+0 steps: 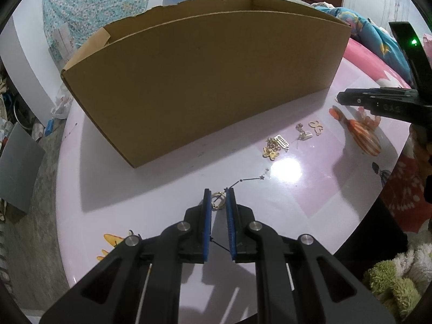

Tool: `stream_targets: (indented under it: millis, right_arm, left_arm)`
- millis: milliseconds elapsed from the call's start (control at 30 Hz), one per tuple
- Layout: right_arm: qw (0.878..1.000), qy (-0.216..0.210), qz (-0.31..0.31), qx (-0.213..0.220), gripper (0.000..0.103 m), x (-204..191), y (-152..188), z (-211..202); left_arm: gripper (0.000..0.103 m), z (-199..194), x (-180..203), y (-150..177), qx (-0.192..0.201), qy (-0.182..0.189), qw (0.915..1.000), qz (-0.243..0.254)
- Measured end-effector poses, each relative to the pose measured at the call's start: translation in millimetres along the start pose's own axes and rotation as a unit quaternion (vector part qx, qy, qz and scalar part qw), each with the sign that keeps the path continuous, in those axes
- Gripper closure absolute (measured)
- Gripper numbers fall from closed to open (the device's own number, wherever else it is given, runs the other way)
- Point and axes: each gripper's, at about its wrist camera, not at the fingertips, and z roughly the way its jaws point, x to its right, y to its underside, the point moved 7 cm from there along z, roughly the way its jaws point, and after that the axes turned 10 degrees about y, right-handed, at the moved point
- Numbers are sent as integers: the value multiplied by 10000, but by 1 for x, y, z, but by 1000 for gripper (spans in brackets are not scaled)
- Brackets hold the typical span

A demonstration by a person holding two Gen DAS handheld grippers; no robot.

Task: Organize jewelry

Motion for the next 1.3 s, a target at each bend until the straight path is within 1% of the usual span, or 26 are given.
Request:
stream_targets:
  millis: [100, 233, 367, 533, 567, 733, 767, 800, 833, 900, 933, 967, 1067, 1133, 1167, 1233, 1300]
  right_arm:
    - [10000, 18, -62, -30, 85, -1, 1, 5]
    - [9999, 72, -153, 29, 86, -1, 0, 6]
    - [9996, 110, -238, 54, 94, -2, 0, 7]
    - [9997, 87, -193, 77, 95, -1, -1, 6]
    - [9998, 80, -162, 95, 100, 0, -1, 6]
    - [9999, 28, -91, 71, 101, 2, -2, 4]
    - [9999, 25, -95, 86, 100, 1, -2, 3]
    - [9999, 18, -88, 100, 96, 1, -2, 2]
    - [9999, 14, -84, 126, 94, 1, -3, 0]
    - [9997, 57, -137, 174, 67, -1, -4, -3]
    - [9996, 83, -159, 213, 65, -1, -4, -4]
    - [9995, 107, -211, 225, 65, -2, -4, -5]
    - [9995, 92, -273, 118, 65, -4, -3, -1]
    - [9994, 98, -315, 39, 69, -6, -1, 3]
    - [9994, 103, -338, -23, 73, -6, 0, 5]
    - [9992, 150, -359, -16, 79, -5, 1, 5]
    - [9992, 120, -370, -47, 94, -6, 1, 5]
  left_arm:
    - [93, 1, 0, 0, -5, 4, 10000, -13]
    - [93, 2, 0, 2, -12, 17, 10000, -17]
    - [93, 3, 0, 1, -3, 13, 10000, -14]
    - [93, 3, -1, 2, 13, 14, 10000, -24]
    - [93, 4, -1, 2, 12, 18, 10000, -19]
    - [93, 3, -1, 2, 36, 3, 10000, 0]
    - [93, 3, -1, 3, 34, 3, 10000, -4]
    - [93, 3, -1, 3, 34, 2, 10000, -11]
    - [93, 3, -1, 4, 31, 4, 10000, -18]
    - [93, 2, 0, 3, 32, 4, 10000, -30]
    - [93, 2, 0, 3, 29, 10, 10000, -34]
    - [93, 1, 0, 2, 28, 10, 10000, -35]
    - [93, 1, -1, 1, 21, 30, 10000, -49]
    - [93, 1, -2, 1, 18, 30, 10000, -46]
    - [93, 1, -2, 1, 19, 26, 10000, -45]
    - [93, 1, -3, 1, 20, 25, 10000, -46]
    - [93, 1, -4, 1, 18, 22, 10000, -49]
